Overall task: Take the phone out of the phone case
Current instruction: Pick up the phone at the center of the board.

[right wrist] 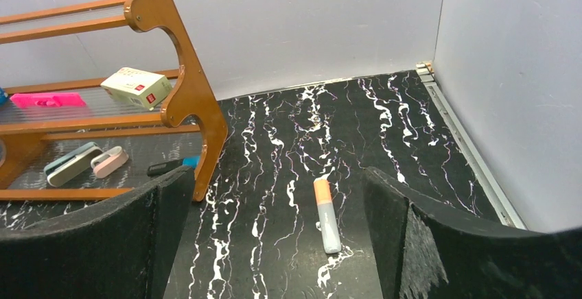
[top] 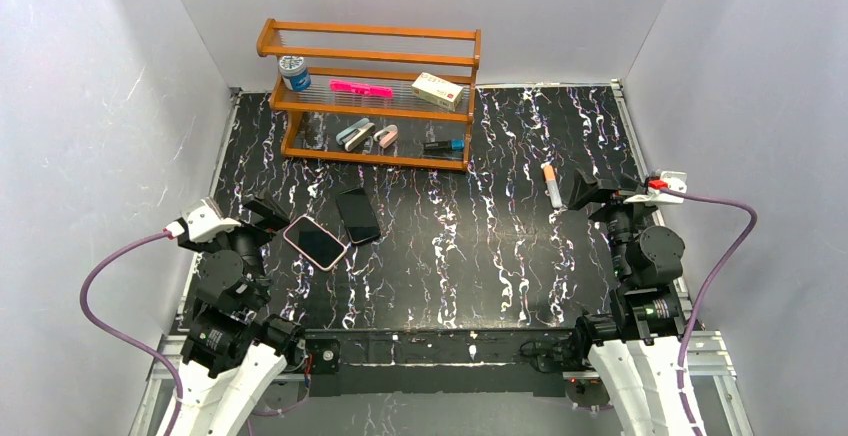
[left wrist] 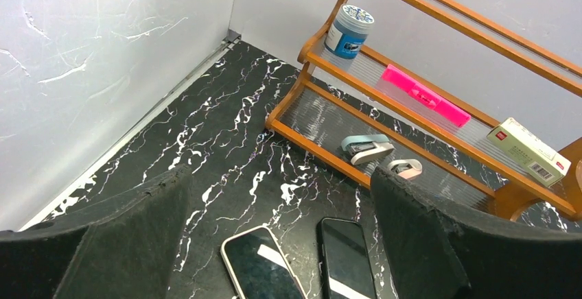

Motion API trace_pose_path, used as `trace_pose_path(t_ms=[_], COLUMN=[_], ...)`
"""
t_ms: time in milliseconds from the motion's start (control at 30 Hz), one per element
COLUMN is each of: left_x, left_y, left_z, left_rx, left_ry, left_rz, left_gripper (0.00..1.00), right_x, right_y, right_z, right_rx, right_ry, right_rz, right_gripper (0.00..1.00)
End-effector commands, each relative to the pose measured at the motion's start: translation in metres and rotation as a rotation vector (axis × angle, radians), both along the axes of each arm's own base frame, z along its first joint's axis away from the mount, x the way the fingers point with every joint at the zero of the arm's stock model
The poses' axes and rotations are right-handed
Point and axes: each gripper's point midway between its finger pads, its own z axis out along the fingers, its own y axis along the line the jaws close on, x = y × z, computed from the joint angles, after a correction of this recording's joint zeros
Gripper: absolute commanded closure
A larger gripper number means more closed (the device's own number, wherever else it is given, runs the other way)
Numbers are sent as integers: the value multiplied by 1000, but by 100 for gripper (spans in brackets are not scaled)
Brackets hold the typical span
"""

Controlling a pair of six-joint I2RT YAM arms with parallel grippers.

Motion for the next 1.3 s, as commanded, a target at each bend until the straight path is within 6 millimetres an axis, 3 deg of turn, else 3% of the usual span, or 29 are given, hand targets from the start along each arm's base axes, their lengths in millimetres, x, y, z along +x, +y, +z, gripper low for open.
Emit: trace_pose_path(t_ms=[0, 133, 233, 367, 567, 667, 1067, 1267], left_x=[-1, 4, 11, 24, 34, 40, 51, 55], left_y=[1, -6, -14, -35, -27, -38, -67, -63], left_z=[13, 11, 6, -12, -43, -55, -155, -204], left_rx=[-27, -44, -39, 18, -14, 0, -116, -158], left_ry=[-32, -8, 40, 163, 373, 463, 754, 894], left_rz=[3, -22, -46, -145, -12, -47, -26, 127], left_gripper=[2, 2, 2, 2, 2, 2, 2, 2], right_x=[-5, -4, 2, 11, 10, 8, 6, -1], right_y=[3, 9, 16, 24, 36, 41, 42, 42], right_z=[29, 28, 14, 1, -7, -11, -23, -21], right_rx=[18, 49, 89, 131, 139, 141, 136, 133], right_ry=[-67, -43, 42, 133, 158, 141, 141, 113], right_rz=[16, 46, 72, 95, 160, 193, 200, 197], right_gripper=[1, 1, 1, 1, 1, 1, 1, 1])
